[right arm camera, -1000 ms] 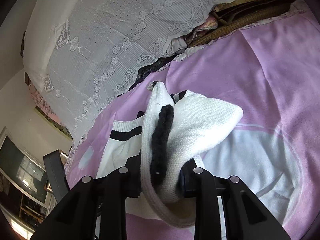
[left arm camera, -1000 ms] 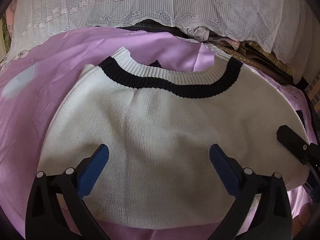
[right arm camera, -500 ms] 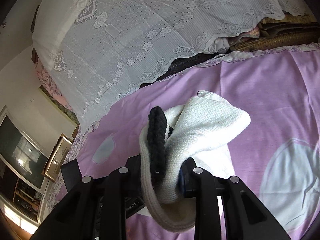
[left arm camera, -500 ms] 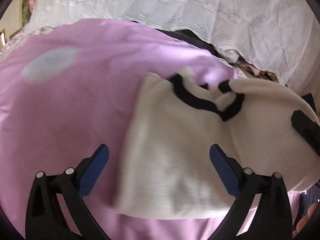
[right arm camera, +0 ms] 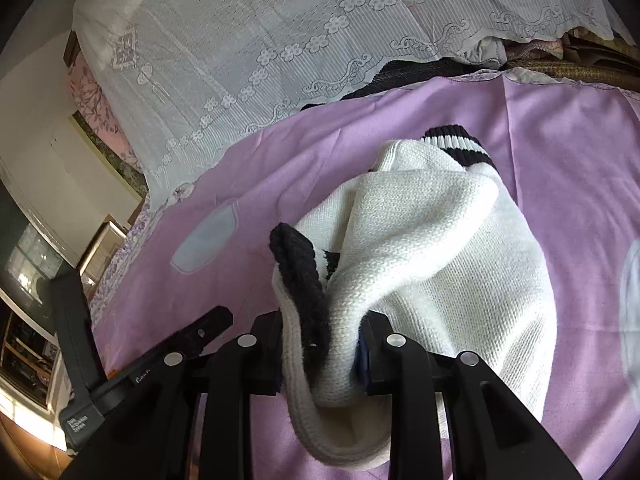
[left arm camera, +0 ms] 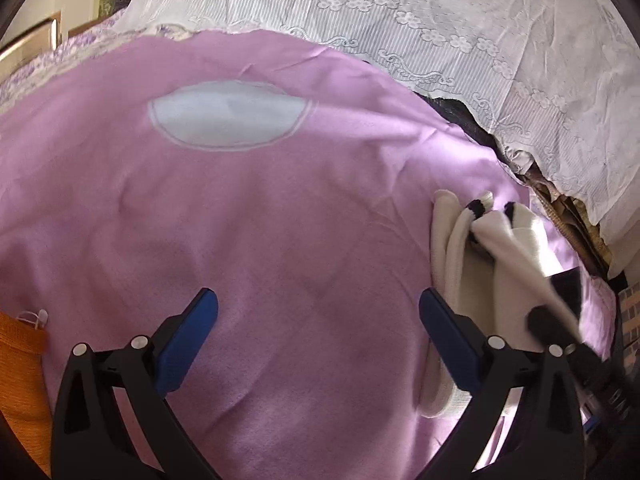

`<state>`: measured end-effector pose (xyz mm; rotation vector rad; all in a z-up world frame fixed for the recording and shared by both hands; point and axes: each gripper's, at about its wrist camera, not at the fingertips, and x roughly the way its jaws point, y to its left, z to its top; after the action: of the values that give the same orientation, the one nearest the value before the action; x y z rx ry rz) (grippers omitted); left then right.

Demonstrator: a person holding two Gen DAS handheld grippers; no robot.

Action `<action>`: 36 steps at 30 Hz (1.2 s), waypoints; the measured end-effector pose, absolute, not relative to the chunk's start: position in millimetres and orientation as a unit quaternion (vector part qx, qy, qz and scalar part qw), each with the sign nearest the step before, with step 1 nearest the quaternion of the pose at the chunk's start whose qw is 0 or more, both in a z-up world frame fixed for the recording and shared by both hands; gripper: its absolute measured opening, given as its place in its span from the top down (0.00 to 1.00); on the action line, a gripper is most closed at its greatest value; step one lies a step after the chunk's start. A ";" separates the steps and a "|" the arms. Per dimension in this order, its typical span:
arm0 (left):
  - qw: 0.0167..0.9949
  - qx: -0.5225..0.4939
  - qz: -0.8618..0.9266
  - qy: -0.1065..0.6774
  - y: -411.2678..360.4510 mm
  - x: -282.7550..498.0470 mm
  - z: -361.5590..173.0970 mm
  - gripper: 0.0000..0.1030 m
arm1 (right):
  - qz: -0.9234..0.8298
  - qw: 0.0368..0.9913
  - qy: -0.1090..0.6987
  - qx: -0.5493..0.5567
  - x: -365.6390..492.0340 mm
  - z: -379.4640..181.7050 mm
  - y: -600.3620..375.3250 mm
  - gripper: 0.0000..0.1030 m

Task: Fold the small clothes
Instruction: 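Lower the folded bundle onto the sheet and open the right tool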

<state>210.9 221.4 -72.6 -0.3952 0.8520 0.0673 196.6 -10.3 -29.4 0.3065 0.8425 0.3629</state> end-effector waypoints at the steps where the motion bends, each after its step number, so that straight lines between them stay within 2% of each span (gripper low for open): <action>1: 0.895 -0.177 0.034 0.408 216.9 210.2 -71.3 0.04 | 0.173 0.885 0.409 0.136 195.6 -34.6 -6.3 0.73; 5: 0.899 -0.143 0.035 0.411 204.1 211.0 -72.7 0.04 | 0.180 0.878 0.433 0.098 199.3 -57.6 5.2 0.71; 9: 0.895 -0.151 0.038 0.418 206.5 210.7 -75.1 0.04 | 0.218 0.862 0.447 0.100 202.8 -53.2 4.1 0.56; 18: 0.902 -0.171 0.011 0.395 207.8 198.6 -55.4 0.04 | 0.296 0.855 0.399 0.149 188.3 0.9 -24.4 0.60; 24: 0.930 -0.089 -0.050 0.354 157.3 175.2 -26.8 0.04 | 0.273 0.875 0.371 0.151 181.9 14.6 -47.8 0.61; 27: 0.930 -0.013 -0.016 0.366 127.0 181.9 -41.5 0.04 | 0.252 0.887 0.357 0.146 176.3 16.6 -62.0 0.61; 29: 0.922 0.001 -0.008 0.388 118.8 190.2 -57.5 0.04 | 0.227 0.894 0.361 0.137 178.4 14.4 -69.1 0.61; 30: 0.916 -0.005 -0.006 0.401 119.5 194.6 -64.0 0.04 | 0.211 0.897 0.367 0.130 181.6 11.7 -70.7 0.62; 32: 0.908 -0.040 -0.013 0.418 129.8 200.3 -68.5 0.04 | 0.183 0.899 0.377 0.125 190.8 4.6 -73.4 0.74; 35: 0.884 -0.133 -0.045 0.446 154.8 207.3 -79.5 0.04 | 0.166 0.890 0.399 0.142 210.6 -9.6 -71.1 0.86; 36: 0.878 -0.156 -0.052 0.449 161.4 209.6 -84.1 0.04 | 0.168 0.887 0.406 0.142 218.0 -13.8 -66.8 0.87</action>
<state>209.6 161.4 -84.1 -0.3262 0.9371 -0.1092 218.0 -66.8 -13.8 0.2958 0.8434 0.3495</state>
